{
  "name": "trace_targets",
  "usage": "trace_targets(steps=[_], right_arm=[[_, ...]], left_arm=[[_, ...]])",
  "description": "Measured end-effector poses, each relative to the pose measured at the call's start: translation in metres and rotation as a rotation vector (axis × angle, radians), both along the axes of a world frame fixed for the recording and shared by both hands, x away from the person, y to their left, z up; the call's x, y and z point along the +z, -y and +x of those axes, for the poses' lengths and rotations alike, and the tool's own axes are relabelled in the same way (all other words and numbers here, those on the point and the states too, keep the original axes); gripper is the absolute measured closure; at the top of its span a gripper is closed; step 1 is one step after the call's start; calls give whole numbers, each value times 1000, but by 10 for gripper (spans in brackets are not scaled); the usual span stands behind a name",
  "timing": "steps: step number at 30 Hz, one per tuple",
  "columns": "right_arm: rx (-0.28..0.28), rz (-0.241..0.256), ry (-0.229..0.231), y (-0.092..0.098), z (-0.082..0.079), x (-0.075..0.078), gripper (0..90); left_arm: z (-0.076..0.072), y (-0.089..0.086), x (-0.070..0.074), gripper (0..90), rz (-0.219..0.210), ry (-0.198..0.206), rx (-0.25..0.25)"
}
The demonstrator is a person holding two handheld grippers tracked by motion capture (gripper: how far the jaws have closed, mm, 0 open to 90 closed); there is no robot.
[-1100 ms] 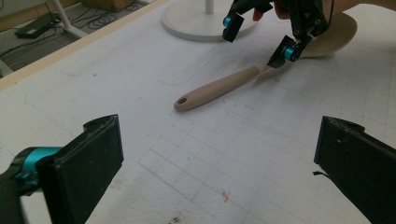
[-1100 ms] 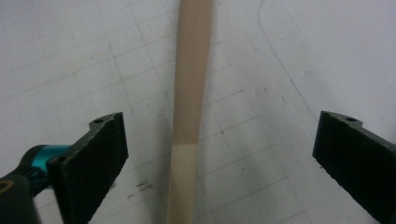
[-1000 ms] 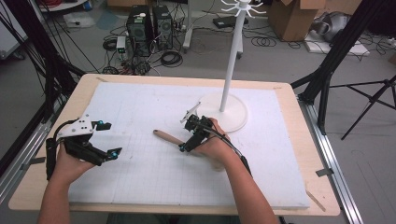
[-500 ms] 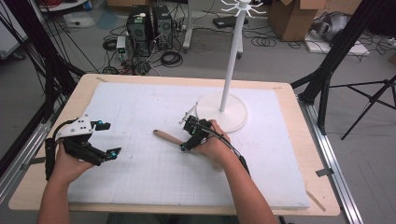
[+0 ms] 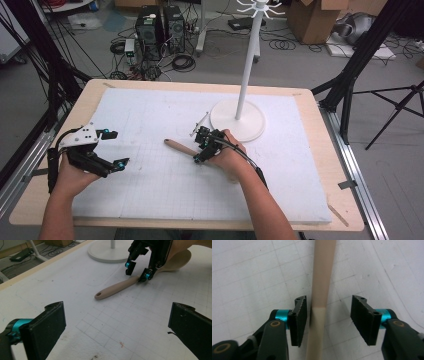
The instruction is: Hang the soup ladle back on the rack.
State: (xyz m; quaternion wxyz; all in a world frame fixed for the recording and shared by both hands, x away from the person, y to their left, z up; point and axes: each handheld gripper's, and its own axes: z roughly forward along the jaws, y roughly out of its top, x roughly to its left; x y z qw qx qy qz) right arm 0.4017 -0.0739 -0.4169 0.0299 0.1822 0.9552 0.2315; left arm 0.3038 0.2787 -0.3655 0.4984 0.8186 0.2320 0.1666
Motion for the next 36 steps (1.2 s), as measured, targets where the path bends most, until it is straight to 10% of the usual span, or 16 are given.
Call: trace_targets(steps=[14, 36], right_arm=[[48, 0, -20, -2, -3, 2, 711], [-4, 6, -47, 0, -3, 3, 761]], left_arm=[[0, 1, 0, 17, 3, 2, -5], [0, 3, 0, 17, 5, 0, -8]])
